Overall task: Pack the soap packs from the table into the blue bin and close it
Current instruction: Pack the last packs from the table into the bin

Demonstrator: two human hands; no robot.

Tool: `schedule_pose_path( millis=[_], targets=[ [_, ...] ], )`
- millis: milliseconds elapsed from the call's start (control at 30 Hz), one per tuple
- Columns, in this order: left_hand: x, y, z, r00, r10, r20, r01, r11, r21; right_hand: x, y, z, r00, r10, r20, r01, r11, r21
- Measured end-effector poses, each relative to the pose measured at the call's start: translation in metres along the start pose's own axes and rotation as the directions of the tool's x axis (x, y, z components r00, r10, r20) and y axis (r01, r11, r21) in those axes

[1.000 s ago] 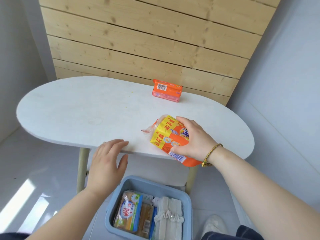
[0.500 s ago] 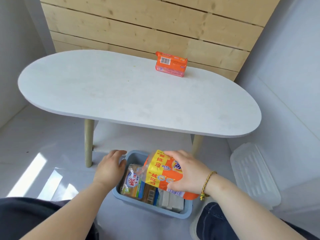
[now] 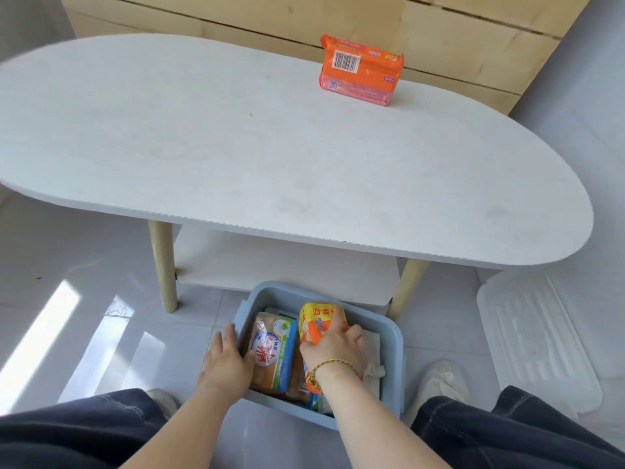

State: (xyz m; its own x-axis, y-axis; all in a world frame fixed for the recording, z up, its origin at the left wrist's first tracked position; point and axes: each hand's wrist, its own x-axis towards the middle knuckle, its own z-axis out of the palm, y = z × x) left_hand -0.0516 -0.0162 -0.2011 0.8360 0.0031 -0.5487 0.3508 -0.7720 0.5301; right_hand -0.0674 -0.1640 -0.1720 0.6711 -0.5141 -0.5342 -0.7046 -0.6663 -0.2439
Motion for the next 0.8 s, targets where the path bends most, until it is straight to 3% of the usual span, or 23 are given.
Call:
schedule_pose_path(
  millis=[100, 300, 433, 600, 733, 800],
  targets=[
    [0.005, -0.005, 0.006, 1.000, -0.003, 0.028, 0.005, 0.997, -0.072, 0.003, -0.008, 0.014, 0.999, 0.035, 0.015, -0.035, 0.999, 0.031],
    [0.010, -0.013, 0.008, 0.999, 0.020, 0.033, -0.017, 0.997, -0.080, 0.001, -0.007, 0.044, 0.999, 0.044, -0.002, -0.044, 0.996, -0.080],
    [0.010, -0.012, 0.011, 1.000, 0.012, 0.009, -0.011, 0.997, -0.081, -0.002, -0.006, 0.059, 1.000, 0.025, 0.001, -0.025, 1.000, -0.016],
    [0.010, -0.011, 0.011, 1.000, 0.000, -0.001, 0.000, 0.998, -0.062, -0.010, 0.013, 0.066, 0.992, -0.094, 0.090, 0.102, 0.991, -0.090],
    [0.010, -0.011, 0.011, 1.000, -0.004, 0.004, 0.005, 0.998, -0.067, 0.007, 0.005, 0.048, 0.961, -0.271, -0.050, 0.265, 0.959, -0.103],
    [0.009, -0.010, 0.010, 1.000, -0.009, 0.005, 0.009, 0.996, -0.084, 0.024, -0.005, 0.039, 0.923, -0.385, 0.008, 0.384, 0.919, -0.088]
  ],
)
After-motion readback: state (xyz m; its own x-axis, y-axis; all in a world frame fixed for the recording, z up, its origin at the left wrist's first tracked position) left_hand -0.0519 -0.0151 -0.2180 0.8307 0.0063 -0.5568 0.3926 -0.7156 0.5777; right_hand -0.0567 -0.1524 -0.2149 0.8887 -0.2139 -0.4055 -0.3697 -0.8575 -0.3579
